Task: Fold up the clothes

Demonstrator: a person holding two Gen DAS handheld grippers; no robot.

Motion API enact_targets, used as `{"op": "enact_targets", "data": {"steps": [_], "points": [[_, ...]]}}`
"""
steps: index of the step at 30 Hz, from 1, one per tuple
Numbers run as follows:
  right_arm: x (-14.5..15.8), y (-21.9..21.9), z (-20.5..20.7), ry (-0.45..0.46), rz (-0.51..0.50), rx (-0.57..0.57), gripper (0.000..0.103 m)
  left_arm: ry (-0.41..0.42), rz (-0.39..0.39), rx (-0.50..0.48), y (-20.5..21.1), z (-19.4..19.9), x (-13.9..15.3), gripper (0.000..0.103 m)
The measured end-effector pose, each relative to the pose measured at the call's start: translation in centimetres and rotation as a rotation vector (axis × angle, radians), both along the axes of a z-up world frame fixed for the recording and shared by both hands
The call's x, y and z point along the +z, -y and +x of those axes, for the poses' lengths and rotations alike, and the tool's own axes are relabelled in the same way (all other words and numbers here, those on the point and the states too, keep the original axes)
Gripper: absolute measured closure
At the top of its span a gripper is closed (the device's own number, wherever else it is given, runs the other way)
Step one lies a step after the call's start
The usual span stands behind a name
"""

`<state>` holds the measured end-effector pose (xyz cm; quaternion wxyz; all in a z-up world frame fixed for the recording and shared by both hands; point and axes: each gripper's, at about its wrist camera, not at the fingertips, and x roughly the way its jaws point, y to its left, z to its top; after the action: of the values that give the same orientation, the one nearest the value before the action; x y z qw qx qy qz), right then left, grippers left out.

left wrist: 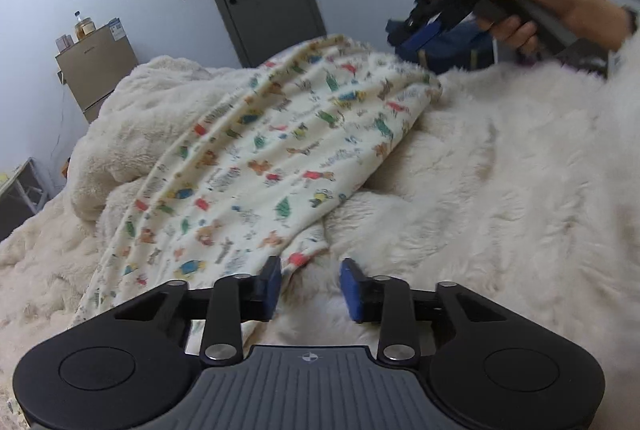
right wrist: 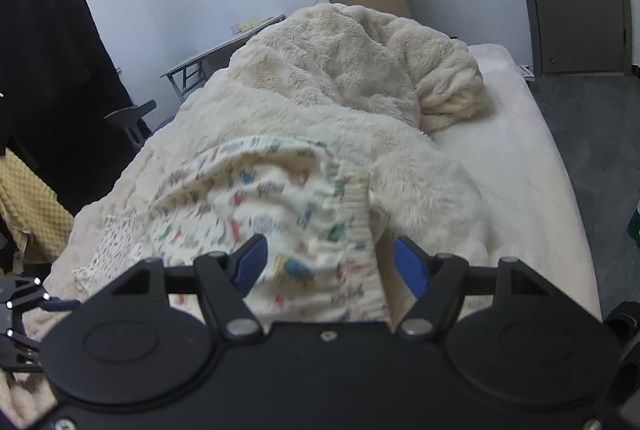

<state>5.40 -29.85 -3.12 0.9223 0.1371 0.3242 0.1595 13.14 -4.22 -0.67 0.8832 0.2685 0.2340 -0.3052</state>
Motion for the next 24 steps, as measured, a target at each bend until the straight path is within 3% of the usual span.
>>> {"op": "enact_targets", "data": {"steps": [2,6,11,14,18,20,21,24], "points": [[-0.6,0.1,-0.2,-0.004,0.019,-0.007,0.035,0.019,0.004,0.007,0.8,0.3,-0.2,0.080],[-1.7,1.4,0.3,-0.030,0.092,-0.040,0.035,0.102,0.091,0.025,3.1,1.0,-0.6,0.080],[-3.3,3.8,2.2,-0.068,0.286,-0.050,0.035,0.129,0.135,0.050,3.8,1.8,-1.3,0.080],[-5.0,4.8,5.1,-0.096,0.458,-0.021,0.035,0.148,0.160,0.038,4.0,1.8,-1.7,0.084],[-6.9,4.6,8.5,-0.143,0.549,0.009,0.041,0.166,0.178,0.009,3.6,2.0,-1.6,0.095],[-7.5,4.0,10.2,-0.159,0.583,0.062,0.064,0.182,0.183,-0.009,3.2,1.7,-1.4,0.096],[-7.4,4.0,10.5,-0.155,0.588,0.070,0.085,0.188,0.183,-0.019,2.9,1.5,-0.9,0.097],[-4.7,4.8,10.6,-0.090,0.582,0.061,0.097,0.220,0.181,-0.057,1.8,0.3,1.4,0.098]]}}
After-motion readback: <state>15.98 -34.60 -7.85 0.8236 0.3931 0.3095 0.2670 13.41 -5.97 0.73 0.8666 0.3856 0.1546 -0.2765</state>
